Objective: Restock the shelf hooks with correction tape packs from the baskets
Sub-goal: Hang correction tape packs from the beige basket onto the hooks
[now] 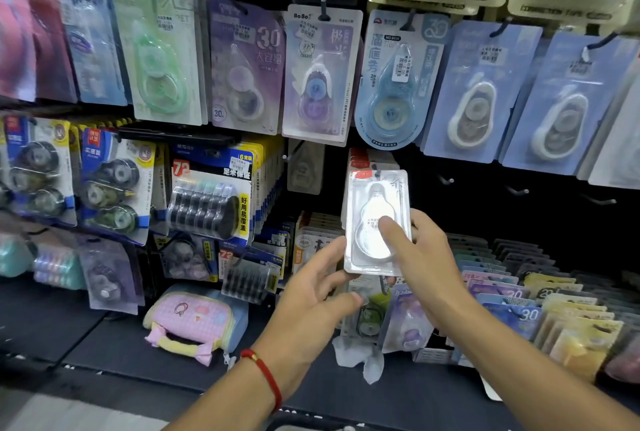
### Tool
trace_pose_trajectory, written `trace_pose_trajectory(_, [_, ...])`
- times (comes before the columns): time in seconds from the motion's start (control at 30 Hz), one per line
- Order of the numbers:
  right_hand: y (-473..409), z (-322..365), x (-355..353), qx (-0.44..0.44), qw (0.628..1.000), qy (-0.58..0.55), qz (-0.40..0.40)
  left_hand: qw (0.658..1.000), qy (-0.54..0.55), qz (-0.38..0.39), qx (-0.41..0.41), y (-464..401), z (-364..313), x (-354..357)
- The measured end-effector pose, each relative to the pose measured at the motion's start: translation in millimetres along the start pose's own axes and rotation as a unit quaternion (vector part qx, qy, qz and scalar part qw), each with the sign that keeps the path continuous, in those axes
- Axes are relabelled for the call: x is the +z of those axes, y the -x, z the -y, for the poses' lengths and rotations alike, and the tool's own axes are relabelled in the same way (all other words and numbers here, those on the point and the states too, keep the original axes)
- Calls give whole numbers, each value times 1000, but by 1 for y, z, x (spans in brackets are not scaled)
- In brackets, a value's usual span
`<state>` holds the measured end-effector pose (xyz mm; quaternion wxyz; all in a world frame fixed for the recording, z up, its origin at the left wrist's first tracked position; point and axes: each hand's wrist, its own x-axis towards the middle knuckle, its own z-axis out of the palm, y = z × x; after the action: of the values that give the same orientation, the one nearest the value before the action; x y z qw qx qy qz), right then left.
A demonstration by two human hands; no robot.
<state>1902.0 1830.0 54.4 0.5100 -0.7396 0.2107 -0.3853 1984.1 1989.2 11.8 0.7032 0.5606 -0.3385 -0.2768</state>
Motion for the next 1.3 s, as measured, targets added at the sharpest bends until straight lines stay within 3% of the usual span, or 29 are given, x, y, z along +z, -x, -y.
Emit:
trace_pose_trajectory(0.13, [-7, -8, 2, -11, 999, 41, -16, 1000, -19, -2, 3, -3, 2, 0])
trace_pose_trajectory(0.27, [-31, -23, 4, -30, 977, 207, -30, 994, -110, -13, -24, -8, 11, -5])
trace_pose_trajectory(0.37, [-44, -38, 5, 24, 940, 339, -25, 975, -220, -18, -22, -4, 18, -16])
trace_pose_trajectory(0.4, [-41, -42, 7, 5, 928, 370, -44, 965, -260, -18, -16, -2, 18, -21])
trace_pose_trajectory(0.47, [-33, -48, 10, -136, 890, 431, -63, 942, -336, -27, 1, 1, 20, -30])
trace_pose_trajectory(0.53, [-34, -53, 12, -259, 829, 496, -14, 918, -394, -44, 24, 0, 21, -37])
trace_pose_trajectory(0.63, [-55, -49, 17, -246, 774, 579, 67, 907, -417, -58, 16, 0, 23, -43])
trace_pose_trajectory(0.83, [-92, -47, 29, -144, 778, 602, 105, 905, -423, -17, -29, 7, 32, -53])
trace_pose_trajectory(1.0, [-93, -47, 28, -50, 821, 547, 154, 891, -443, 38, -98, 21, 48, -64])
trace_pose_trajectory(1.1, [-46, -61, 17, -67, 835, 518, 171, 853, -494, 104, -133, 38, 65, -68])
trace_pose_trajectory(1.2, [25, -90, 2, -40, 843, 467, 265, 814, -532, 165, -165, 64, 86, -68])
trace_pose_trajectory(1.3, [103, -128, -8, 9, 788, 462, 408, 756, -574, 242, -199, 93, 110, -65])
